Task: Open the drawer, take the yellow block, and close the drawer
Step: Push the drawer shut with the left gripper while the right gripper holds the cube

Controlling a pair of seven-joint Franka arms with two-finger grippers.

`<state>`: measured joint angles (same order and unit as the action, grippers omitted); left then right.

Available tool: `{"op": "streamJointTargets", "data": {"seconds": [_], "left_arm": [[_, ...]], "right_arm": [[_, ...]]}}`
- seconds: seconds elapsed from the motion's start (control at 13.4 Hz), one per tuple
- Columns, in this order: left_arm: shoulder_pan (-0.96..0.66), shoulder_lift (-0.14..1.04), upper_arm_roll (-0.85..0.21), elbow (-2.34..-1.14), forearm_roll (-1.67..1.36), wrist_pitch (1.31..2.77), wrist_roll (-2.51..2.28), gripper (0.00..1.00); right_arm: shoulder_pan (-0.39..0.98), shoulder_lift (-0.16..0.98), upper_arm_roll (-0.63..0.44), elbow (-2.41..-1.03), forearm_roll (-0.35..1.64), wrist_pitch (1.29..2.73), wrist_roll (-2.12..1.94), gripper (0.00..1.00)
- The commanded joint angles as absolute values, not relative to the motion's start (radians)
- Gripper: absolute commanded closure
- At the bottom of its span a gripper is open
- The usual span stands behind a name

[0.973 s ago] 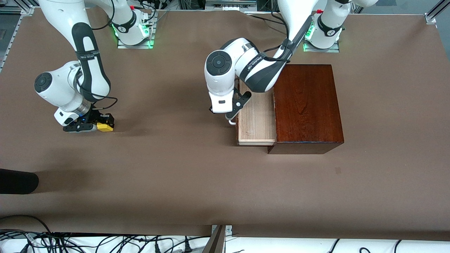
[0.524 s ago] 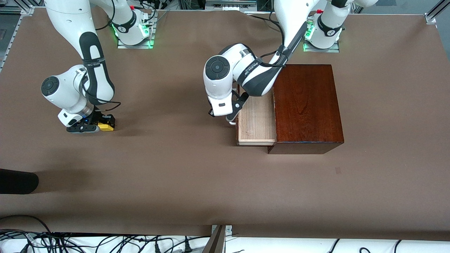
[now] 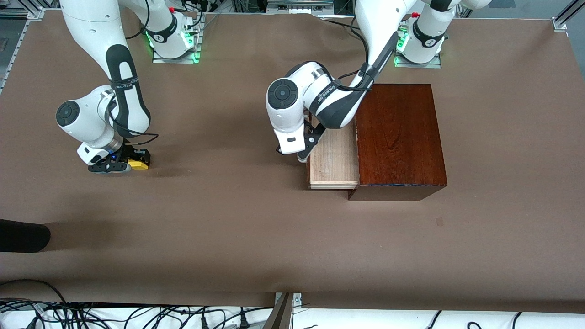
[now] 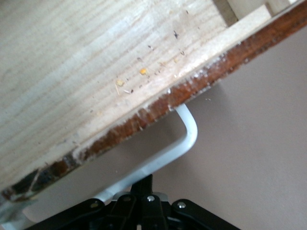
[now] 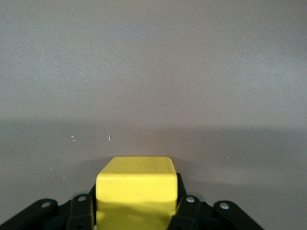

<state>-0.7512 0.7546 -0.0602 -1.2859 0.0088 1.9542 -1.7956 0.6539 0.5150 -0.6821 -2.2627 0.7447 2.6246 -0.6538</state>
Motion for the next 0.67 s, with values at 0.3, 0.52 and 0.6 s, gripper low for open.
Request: {"op": "streamJointTargets", "data": {"seconds": [0.3, 0.52, 0.6], "left_arm": [[-0.733, 0.687, -0.022, -1.344, 0.055, 1.862, -1.645, 1.00], [-0.692, 0.643, -0.009, -1.402, 0.055, 1.862, -1.537, 1.00], [-0.678, 0.632, -0.008, -1.419, 0.055, 1.864, -1.516, 1.00]], "right_arm": [[0.658, 0.522, -0.669, -2.232, 0.776, 2.623, -0.684, 0.00], [0.660, 0.522, -0.669, -2.171, 0.762, 2.545, -0.677, 0.00], [0.660, 0.522, -0.672, -2.146, 0.759, 2.505, -0.673, 0.00]]}}
